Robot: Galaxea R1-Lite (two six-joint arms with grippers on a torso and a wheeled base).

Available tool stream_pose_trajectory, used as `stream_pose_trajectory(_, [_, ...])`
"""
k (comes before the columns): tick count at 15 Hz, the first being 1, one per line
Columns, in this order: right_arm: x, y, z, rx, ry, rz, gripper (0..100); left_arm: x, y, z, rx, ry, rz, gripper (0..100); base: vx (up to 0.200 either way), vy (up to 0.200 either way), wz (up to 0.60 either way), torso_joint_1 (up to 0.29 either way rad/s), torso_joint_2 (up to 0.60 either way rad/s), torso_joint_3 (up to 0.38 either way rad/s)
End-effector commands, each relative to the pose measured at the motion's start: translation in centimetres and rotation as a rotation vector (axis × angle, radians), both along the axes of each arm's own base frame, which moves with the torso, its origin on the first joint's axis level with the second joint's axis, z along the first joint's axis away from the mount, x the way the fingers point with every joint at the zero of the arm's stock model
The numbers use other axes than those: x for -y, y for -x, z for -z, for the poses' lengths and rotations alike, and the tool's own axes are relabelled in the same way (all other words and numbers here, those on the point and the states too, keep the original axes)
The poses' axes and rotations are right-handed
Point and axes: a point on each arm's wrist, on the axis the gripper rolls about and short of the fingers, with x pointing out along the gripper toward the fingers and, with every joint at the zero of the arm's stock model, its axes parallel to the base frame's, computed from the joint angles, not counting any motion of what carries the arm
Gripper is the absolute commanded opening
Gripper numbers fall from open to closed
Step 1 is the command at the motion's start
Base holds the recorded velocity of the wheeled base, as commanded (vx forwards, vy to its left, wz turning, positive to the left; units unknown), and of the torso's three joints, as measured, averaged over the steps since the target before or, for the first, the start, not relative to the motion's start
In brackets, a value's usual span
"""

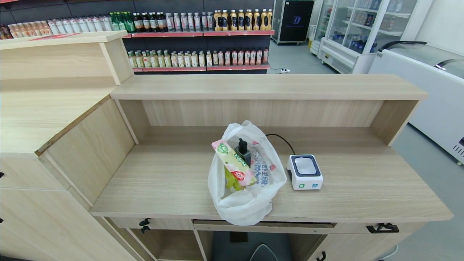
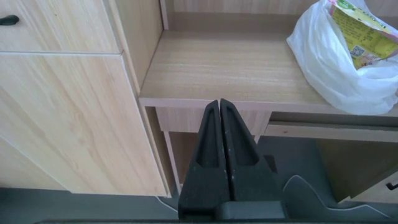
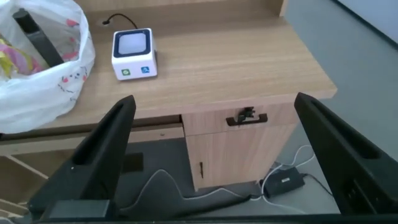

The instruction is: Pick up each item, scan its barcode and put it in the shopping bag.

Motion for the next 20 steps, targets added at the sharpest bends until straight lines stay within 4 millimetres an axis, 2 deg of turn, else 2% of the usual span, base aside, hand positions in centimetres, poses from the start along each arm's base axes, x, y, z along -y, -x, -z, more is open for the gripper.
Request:
stream_pose_trajectory(1, [0.07, 0.37, 0.08, 0.042, -0.004, -0.049, 100, 0.0, 0.0, 0.0, 0.0, 0.0, -0.001, 0, 0.0, 0.0, 0.0, 0.0, 0.0, 0.0])
stream_pose_trajectory(3, [0.11, 0.91, 0.21, 0.105, -0.004, -0.071, 100, 0.0, 0.0, 0.0, 0.0, 0.0, -0.001, 0, 0.0, 0.0, 0.0, 0.0, 0.0, 0.0])
stream_pose_trajectory(20, [0.11, 0.91, 0.21, 0.106, -0.009, -0.068, 100, 0.0, 0.0, 0.0, 0.0, 0.0, -0.001, 0, 0.0, 0.0, 0.0, 0.0, 0.0, 0.0])
